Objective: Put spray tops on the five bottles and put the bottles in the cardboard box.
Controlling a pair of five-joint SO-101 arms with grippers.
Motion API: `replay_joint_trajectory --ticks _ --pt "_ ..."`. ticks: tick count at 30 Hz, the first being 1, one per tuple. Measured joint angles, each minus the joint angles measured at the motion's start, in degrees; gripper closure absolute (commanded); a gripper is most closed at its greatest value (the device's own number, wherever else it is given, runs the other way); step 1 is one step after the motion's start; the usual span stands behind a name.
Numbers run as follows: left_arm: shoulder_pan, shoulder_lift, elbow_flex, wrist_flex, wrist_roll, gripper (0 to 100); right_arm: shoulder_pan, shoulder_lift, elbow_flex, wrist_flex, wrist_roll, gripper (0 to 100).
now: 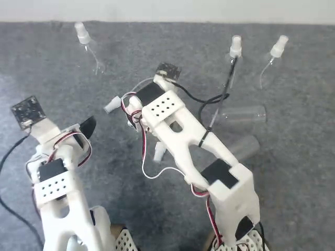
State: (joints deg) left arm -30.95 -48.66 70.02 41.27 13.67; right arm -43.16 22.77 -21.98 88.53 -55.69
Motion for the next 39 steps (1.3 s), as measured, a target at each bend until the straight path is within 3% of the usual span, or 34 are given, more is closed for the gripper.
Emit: replay_joint_trajectory --ticks 2,12,20,26,39 --pt "0.0 0.0 0.0 0.0 0.0 64 0.6 -2.3 0.0 0.7 4.6 99.8" --pt "0.0 0.0 0.0 0.0 0.0 64 7.6 -4.5 0.0 1.3 36.2 98.3" --pt "0.0 0.0 0.0 0.0 0.0 64 8.3 2.5 0.0 -6.8 52.0 98.3" --pt "0.0 0.0 0.0 0.0 0.0 64 8.3 8.3 0.0 -13.5 57.1 98.3" --pt "0.0 0.0 0.0 0.0 0.0 64 13.2 18.1 0.0 -19.2 57.8 98.3"
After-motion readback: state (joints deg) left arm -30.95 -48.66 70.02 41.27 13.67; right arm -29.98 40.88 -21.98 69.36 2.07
